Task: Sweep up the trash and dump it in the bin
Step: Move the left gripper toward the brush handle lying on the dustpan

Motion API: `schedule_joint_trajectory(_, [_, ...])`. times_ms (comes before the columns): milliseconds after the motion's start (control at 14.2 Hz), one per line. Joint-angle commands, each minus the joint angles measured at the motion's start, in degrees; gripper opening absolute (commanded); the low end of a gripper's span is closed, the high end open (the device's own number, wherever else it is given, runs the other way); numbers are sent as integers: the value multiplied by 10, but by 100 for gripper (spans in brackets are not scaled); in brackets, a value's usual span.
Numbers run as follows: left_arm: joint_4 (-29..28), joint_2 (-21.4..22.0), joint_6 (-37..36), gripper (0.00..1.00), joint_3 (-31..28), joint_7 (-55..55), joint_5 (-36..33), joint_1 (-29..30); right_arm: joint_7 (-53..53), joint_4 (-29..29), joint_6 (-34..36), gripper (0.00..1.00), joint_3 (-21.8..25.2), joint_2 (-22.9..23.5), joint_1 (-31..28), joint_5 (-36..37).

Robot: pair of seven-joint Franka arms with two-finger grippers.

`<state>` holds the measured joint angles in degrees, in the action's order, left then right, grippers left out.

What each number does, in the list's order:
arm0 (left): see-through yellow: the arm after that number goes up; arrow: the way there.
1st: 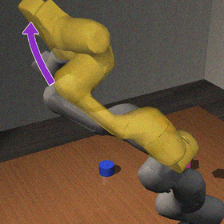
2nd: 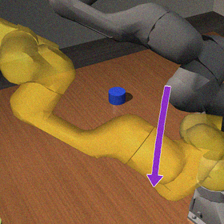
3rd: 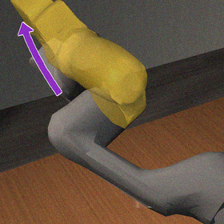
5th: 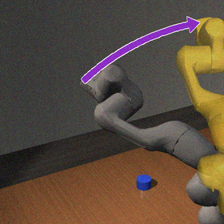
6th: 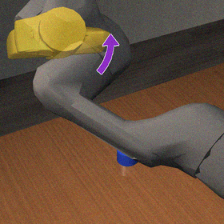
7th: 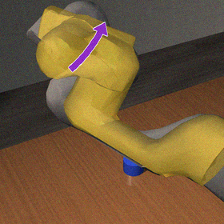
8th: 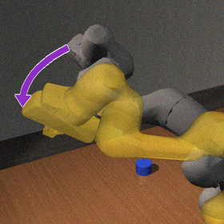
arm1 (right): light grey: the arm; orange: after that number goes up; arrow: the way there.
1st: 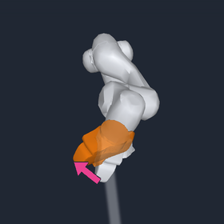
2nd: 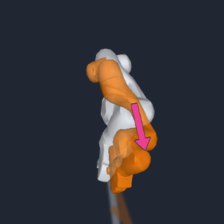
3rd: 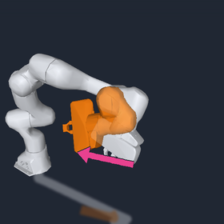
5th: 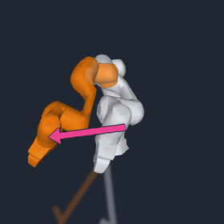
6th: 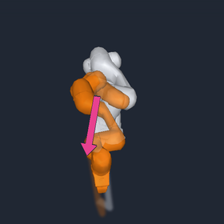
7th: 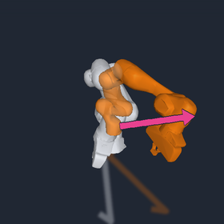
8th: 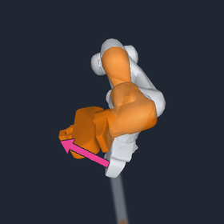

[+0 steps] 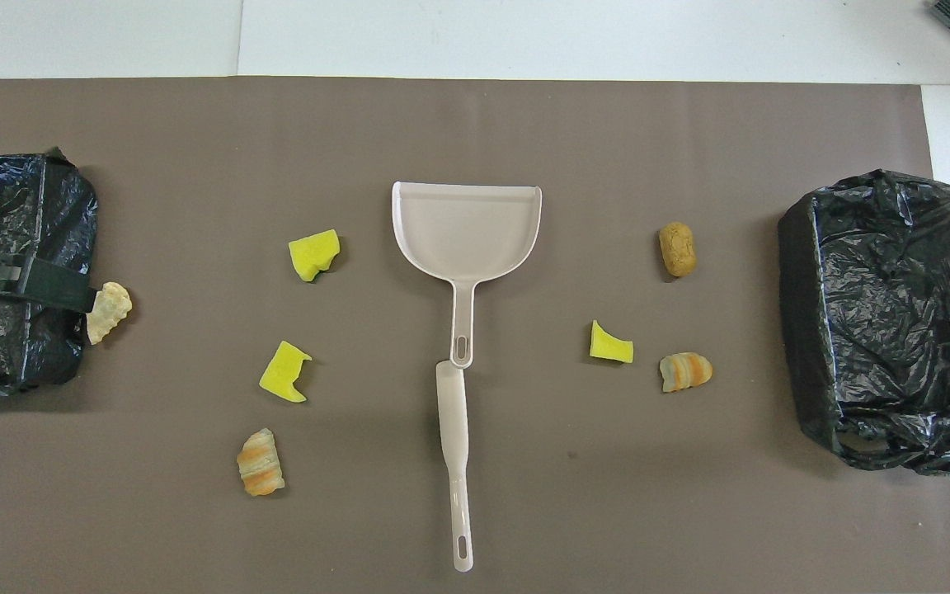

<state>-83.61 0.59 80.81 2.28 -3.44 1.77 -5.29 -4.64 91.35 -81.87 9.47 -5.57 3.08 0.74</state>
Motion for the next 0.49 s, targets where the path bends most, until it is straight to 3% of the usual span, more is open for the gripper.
schedule_joint_trajectory(0, [13, -2, -14, 100, 3, -6, -6, 4, -9, -8, 9, 100, -24, 4, -30, -13])
schedule_joint_trajectory(423, [12, -2, -13, 100, 1, 0, -6, 3, -10, -8, 10, 100, -30, 3, -30, -11])
